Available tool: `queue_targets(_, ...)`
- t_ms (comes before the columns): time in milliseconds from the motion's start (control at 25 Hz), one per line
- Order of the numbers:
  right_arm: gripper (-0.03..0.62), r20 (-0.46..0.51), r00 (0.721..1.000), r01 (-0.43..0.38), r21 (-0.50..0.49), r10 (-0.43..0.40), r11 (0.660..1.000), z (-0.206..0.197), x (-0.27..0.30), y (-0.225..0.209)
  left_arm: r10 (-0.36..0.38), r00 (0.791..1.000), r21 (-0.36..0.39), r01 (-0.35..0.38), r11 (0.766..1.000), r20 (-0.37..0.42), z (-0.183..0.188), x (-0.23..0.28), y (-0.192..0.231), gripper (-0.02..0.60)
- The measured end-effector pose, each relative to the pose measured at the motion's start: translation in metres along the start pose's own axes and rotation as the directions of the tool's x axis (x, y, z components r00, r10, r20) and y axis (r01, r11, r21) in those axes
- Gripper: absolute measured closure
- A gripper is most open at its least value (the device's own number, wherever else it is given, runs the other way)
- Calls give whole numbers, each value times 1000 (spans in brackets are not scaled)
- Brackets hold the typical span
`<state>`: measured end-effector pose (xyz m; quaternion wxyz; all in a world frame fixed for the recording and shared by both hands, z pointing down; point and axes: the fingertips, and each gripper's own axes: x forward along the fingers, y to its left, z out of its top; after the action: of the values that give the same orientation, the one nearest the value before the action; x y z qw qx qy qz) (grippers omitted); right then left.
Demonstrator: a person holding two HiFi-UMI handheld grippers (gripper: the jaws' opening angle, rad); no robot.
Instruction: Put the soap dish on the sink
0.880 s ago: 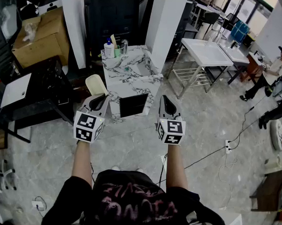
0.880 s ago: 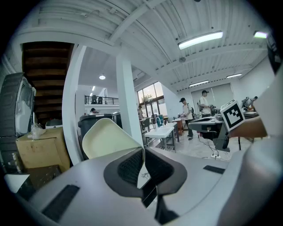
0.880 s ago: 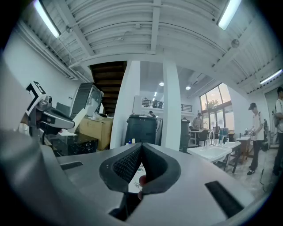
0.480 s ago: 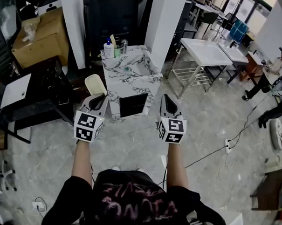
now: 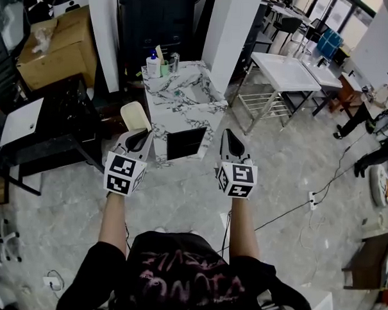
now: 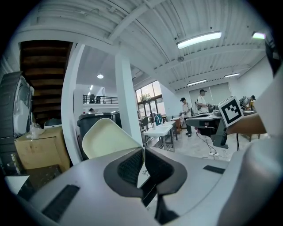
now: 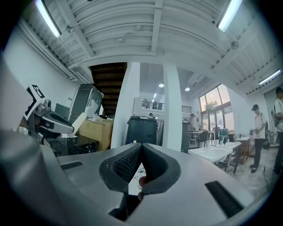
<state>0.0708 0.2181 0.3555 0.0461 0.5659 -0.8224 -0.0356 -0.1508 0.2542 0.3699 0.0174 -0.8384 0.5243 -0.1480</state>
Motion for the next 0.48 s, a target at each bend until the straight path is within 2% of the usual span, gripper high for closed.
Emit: queue_targets(480,580,-29,999,19,-10,-19,1000,-13,11,23,-42,999,-10,42,999,-10,-22,0,20,552)
